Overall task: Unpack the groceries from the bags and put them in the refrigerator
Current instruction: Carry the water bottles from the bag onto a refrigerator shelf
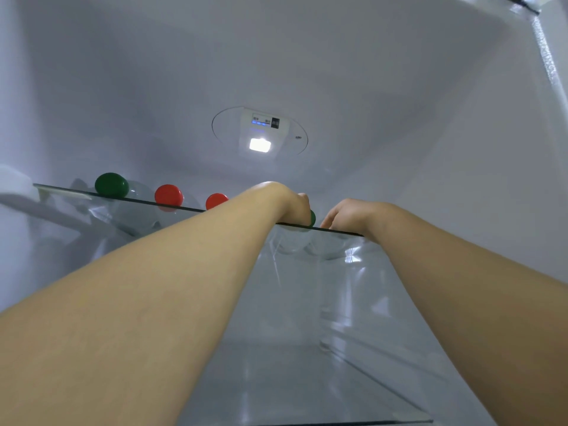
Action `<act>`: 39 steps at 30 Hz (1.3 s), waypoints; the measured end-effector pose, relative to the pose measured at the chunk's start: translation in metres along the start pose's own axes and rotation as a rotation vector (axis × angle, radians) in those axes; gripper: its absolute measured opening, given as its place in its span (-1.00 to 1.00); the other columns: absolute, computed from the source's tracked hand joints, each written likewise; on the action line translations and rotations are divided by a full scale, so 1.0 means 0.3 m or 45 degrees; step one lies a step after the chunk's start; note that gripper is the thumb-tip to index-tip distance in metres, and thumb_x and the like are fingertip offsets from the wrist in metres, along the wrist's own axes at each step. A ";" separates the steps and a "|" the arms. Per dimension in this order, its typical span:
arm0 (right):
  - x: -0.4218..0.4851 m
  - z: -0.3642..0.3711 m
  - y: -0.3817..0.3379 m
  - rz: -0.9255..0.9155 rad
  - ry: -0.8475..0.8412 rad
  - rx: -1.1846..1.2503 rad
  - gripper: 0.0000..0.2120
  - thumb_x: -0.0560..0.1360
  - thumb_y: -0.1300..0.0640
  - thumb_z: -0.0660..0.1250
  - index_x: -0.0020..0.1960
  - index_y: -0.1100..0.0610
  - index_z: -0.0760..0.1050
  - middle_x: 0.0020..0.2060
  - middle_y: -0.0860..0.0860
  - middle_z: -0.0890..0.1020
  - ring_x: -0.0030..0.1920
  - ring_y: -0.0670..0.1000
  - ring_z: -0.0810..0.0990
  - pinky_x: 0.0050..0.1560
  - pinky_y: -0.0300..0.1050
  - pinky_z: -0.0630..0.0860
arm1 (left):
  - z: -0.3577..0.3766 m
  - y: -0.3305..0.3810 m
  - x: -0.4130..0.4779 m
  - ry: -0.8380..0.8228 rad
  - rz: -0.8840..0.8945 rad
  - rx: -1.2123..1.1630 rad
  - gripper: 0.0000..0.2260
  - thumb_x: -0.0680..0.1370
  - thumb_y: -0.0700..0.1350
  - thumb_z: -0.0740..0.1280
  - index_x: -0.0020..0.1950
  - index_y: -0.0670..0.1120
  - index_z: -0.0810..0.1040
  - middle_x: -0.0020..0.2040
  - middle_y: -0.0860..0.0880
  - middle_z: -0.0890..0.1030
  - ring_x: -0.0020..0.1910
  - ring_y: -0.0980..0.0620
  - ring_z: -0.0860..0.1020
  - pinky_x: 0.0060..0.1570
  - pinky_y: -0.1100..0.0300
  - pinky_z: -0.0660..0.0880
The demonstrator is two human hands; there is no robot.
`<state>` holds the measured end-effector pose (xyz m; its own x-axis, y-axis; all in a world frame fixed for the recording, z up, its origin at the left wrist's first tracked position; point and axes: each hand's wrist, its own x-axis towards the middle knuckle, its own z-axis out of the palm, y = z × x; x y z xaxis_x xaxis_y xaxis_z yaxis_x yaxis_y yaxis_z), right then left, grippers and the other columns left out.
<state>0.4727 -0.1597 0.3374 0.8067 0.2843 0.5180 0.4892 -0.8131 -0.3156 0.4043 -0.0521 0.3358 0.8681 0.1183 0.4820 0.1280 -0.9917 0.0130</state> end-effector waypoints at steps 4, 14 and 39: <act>0.003 0.006 -0.007 -0.001 -0.020 -0.003 -0.73 0.45 0.23 0.35 0.14 0.22 0.59 0.11 0.15 0.63 0.02 0.11 0.57 0.24 0.05 0.48 | 0.000 -0.004 -0.012 0.012 0.029 -0.004 -0.62 0.61 -0.08 0.11 0.43 -0.08 0.25 0.32 -0.16 0.40 0.13 -0.14 0.41 0.00 0.12 0.32; -0.041 0.018 -0.004 -0.076 0.295 0.086 -0.62 0.44 0.07 0.33 0.23 0.14 0.47 0.28 0.08 0.42 0.20 0.12 0.48 0.23 -0.01 0.44 | 0.016 -0.022 -0.008 0.190 -0.034 -0.201 -0.68 0.54 0.02 0.18 0.27 -0.01 0.43 0.15 -0.07 0.47 0.13 -0.10 0.39 0.22 0.00 0.36; -0.629 0.329 -0.128 -0.291 0.705 0.229 -0.59 0.50 0.04 0.25 0.34 0.05 0.36 0.26 0.03 0.42 0.25 0.05 0.39 0.20 -0.08 0.29 | 0.298 -0.170 -0.548 1.052 0.132 -0.238 -0.76 0.50 -0.11 0.29 0.15 -0.10 0.54 0.06 -0.05 0.58 0.08 -0.10 0.45 0.01 0.07 0.35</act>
<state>0.3343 -0.1320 0.1734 0.4072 0.0967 0.9082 0.7163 -0.6508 -0.2518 0.2981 -0.0165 0.1776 0.2331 0.0239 0.9722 -0.0773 -0.9961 0.0430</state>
